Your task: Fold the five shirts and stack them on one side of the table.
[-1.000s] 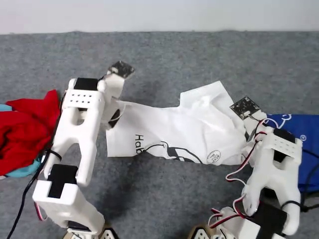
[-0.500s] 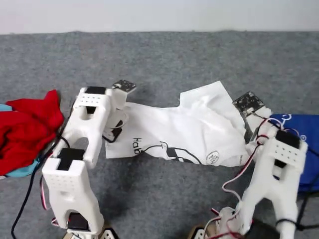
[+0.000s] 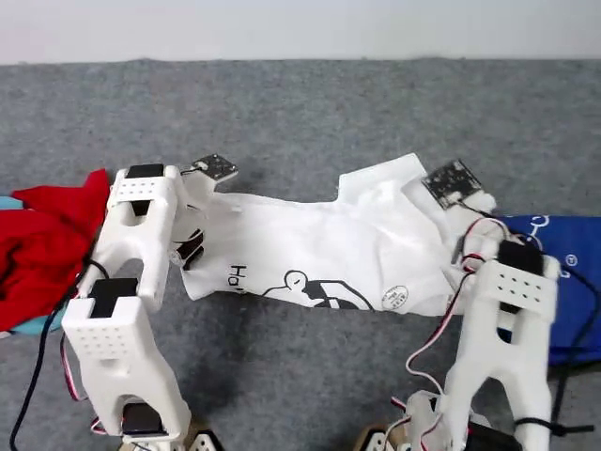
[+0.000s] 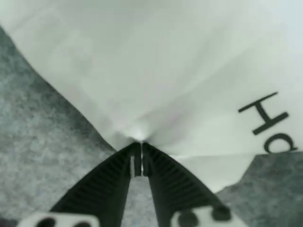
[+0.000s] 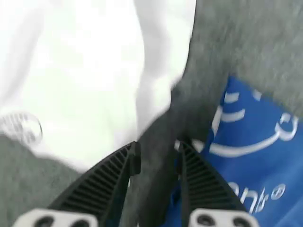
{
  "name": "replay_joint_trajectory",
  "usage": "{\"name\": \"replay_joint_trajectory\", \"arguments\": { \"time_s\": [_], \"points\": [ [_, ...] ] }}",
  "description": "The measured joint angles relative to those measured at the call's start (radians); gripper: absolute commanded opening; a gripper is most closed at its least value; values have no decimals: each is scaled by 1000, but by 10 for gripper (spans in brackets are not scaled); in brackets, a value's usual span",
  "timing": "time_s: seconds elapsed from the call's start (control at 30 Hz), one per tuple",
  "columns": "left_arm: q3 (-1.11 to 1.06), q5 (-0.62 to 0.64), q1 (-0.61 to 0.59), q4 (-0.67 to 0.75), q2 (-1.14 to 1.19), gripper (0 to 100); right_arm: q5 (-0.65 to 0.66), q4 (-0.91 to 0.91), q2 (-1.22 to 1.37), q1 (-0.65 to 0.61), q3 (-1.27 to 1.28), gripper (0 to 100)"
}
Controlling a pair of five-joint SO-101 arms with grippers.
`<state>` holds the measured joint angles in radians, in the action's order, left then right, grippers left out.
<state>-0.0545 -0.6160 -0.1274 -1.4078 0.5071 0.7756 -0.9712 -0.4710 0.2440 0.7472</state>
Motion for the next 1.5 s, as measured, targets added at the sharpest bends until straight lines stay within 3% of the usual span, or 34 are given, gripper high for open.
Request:
{"name": "replay_joint_trajectory", "arguments": {
  "time_s": [0.27,0.43,0.6,0.8,1.0,1.2,1.5],
  "points": [
    [104,115,150,-295,-117,13,-115,-14,34,-143,-2,139],
    [-77,144,219,-322,-164,13,-115,-132,80,-169,-2,139],
    [-302,89,244,-247,-164,13,-71,-58,181,-157,25,139],
    [-387,-9,160,-124,-178,13,41,158,404,-46,20,139],
    [-390,-146,26,-44,-190,13,121,172,531,66,-123,139],
    [-391,-160,-32,14,-199,13,127,91,537,74,-167,140],
    [-169,-158,-35,-298,-196,13,127,-296,233,-29,-170,142]
  ]
}}
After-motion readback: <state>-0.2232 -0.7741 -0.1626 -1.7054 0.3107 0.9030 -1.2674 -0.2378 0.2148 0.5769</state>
